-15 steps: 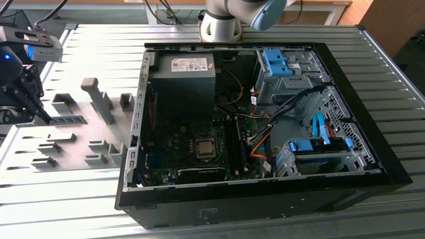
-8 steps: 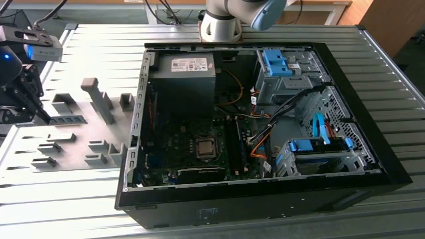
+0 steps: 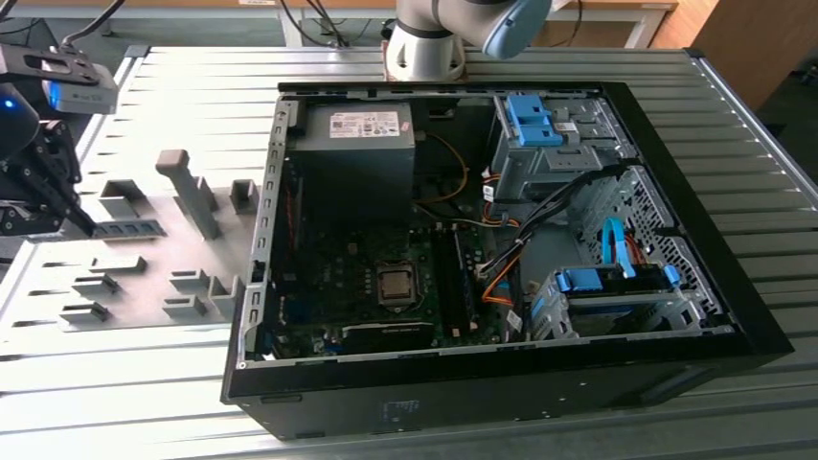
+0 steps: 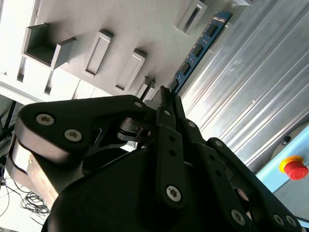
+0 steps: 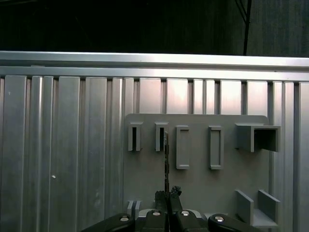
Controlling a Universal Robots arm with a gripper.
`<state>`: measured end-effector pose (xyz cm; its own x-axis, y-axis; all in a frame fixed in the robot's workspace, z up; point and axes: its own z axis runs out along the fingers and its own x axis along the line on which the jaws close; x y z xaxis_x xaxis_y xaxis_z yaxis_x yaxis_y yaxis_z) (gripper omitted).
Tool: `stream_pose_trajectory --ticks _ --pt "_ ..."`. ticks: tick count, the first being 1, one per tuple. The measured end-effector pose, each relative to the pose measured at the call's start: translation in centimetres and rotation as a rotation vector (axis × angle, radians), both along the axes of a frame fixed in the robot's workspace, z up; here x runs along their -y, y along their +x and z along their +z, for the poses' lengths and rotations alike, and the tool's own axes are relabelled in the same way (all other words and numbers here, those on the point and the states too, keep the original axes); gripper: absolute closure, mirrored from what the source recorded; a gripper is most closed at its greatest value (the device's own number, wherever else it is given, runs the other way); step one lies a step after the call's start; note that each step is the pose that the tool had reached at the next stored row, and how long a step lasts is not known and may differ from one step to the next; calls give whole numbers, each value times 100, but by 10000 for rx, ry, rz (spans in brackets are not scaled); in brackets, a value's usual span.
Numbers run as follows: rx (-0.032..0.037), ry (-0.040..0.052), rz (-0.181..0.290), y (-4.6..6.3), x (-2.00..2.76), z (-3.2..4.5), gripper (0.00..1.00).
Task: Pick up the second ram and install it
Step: 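Pick up the second ram and move it above second insertion slot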
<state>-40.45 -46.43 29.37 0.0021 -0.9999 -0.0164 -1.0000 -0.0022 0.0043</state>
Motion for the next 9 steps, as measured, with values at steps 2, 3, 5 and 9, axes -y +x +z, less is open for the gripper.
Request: stream_pose_trajectory --ticks 2,3,5,9 --pt "1 1 0 0 0 14 86" --pt "0 1 0 0 0 21 86" --pt "2 1 0 0 0 33 86" --pt "0 0 0 0 0 60 86"
